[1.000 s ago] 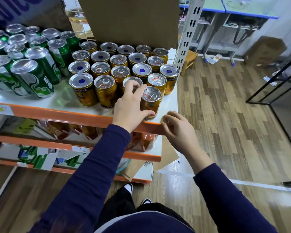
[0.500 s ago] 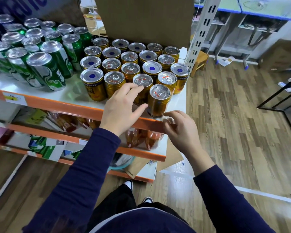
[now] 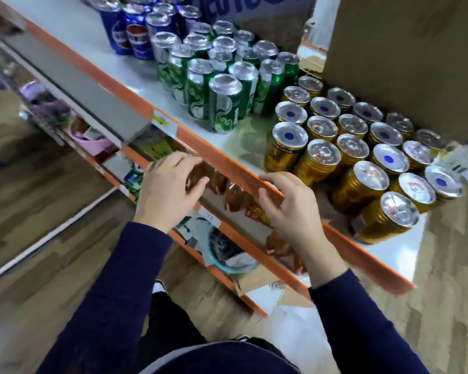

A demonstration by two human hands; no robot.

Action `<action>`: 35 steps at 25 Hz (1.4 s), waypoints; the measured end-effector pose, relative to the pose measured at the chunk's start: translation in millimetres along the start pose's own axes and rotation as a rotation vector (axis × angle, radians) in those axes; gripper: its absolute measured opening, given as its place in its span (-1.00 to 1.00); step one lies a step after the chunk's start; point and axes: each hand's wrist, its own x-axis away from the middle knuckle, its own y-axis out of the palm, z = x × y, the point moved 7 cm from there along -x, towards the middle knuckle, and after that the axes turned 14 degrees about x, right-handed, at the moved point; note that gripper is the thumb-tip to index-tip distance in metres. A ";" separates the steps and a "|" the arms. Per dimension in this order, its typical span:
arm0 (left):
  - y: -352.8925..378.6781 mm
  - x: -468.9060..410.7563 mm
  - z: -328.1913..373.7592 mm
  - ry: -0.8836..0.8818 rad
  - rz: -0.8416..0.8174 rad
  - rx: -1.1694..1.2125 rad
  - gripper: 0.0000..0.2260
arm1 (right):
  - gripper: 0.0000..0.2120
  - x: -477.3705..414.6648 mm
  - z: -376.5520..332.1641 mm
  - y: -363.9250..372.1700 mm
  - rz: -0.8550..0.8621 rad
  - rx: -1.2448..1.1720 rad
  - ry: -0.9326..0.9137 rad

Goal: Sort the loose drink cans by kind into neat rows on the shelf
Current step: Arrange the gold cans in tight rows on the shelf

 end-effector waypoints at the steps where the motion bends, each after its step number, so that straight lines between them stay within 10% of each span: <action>1: -16.2 1.6 -22.8 -0.037 0.032 -0.031 -0.68 | -0.81 -16.1 -19.1 14.1 -0.017 -0.015 -0.035; 14: -215.7 -61.5 -309.2 -0.225 0.121 -0.179 -0.74 | -0.81 -232.1 -270.4 206.0 -0.026 -0.109 -0.205; 35: -335.0 -416.1 -646.6 -0.124 0.144 0.007 -0.70 | -0.80 -659.1 -442.4 421.4 0.029 -0.130 -0.154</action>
